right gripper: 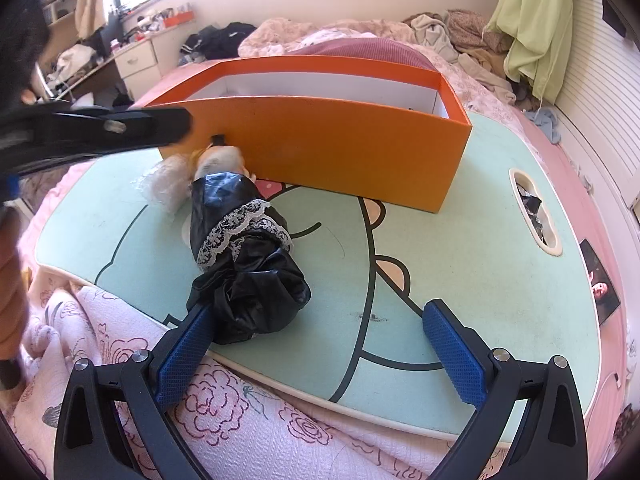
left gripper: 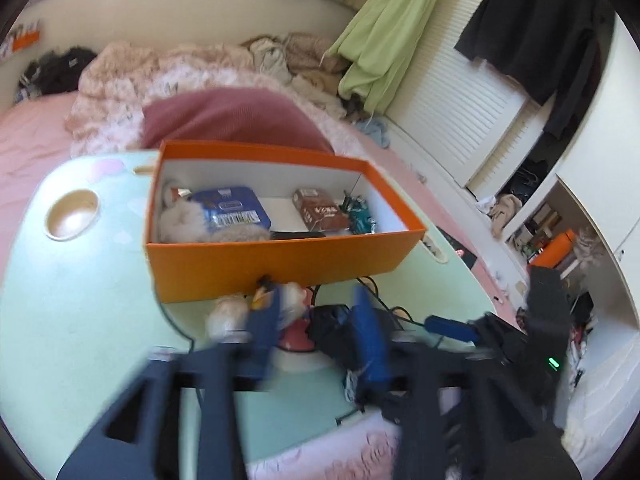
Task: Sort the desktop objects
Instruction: 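Grasp the white duck figure in the box with the left gripper, place it on the desk, then grasp the blue Durex tin with the right gripper, set it on the desk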
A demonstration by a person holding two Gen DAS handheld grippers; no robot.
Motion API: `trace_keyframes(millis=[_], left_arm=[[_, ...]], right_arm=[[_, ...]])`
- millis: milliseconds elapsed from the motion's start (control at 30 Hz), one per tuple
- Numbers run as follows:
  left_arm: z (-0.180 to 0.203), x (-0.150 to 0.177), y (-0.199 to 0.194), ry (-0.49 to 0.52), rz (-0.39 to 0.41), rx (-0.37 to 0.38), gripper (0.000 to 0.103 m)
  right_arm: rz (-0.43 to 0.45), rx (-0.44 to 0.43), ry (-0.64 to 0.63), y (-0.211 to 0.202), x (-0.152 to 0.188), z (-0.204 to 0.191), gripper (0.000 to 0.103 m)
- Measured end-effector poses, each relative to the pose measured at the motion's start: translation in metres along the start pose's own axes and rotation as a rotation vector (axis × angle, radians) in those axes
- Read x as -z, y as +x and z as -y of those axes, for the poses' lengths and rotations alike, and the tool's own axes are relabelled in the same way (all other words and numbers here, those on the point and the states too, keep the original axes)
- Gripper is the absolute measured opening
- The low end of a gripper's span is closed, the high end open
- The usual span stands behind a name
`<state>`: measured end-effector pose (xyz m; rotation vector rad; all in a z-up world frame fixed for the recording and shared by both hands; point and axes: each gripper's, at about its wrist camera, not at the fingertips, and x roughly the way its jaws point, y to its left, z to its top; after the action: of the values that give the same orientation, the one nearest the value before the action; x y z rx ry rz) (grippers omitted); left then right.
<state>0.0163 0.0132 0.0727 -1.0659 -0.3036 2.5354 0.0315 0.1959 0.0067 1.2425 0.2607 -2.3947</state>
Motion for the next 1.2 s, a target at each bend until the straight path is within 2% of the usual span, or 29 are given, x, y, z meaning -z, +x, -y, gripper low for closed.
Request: trace_keyframes(millis=[33,67,167,300,367,433,500,567,967,1200], left_arm=[[0.003,0.004,-0.007,0.011,0.024,-0.02,0.075],[0.006,0.01,-0.02,0.032,0.06,-0.058,0.081],[0.009,0.029,-0.035,0.082,0.083,-0.174,0.081],[0.009,0.055,-0.016,0.193,-0.032,-0.332,0.081],[0.004,0.064,-0.005,0.223,-0.047,-0.375,0.081],[-0.005,0.071,0.014,0.191,-0.097,-0.374,0.081],[-0.014,0.071,0.022,0.124,-0.099,-0.33,0.092],[-0.018,0.071,0.024,0.113,-0.112,-0.346,0.102],[-0.018,0.072,0.022,0.11,-0.103,-0.346,0.102],[-0.018,0.071,0.022,0.109,-0.102,-0.345,0.102]], right_arm=[[0.0,0.0,0.0,0.001,0.0,0.001,0.103],[0.0,-0.001,0.0,0.001,0.001,0.001,0.103],[0.001,-0.001,0.0,0.001,0.001,0.001,0.103],[0.001,-0.001,0.0,-0.001,0.001,0.002,0.103],[0.001,-0.001,-0.001,-0.001,0.002,0.002,0.103],[0.002,-0.002,0.0,0.0,0.002,0.003,0.103],[0.0,0.0,-0.002,-0.001,0.002,0.002,0.103],[0.003,0.0,-0.002,0.002,0.002,0.0,0.103],[0.011,-0.012,0.005,0.001,0.004,0.003,0.103],[0.107,-0.087,0.03,-0.028,0.001,0.012,0.102]])
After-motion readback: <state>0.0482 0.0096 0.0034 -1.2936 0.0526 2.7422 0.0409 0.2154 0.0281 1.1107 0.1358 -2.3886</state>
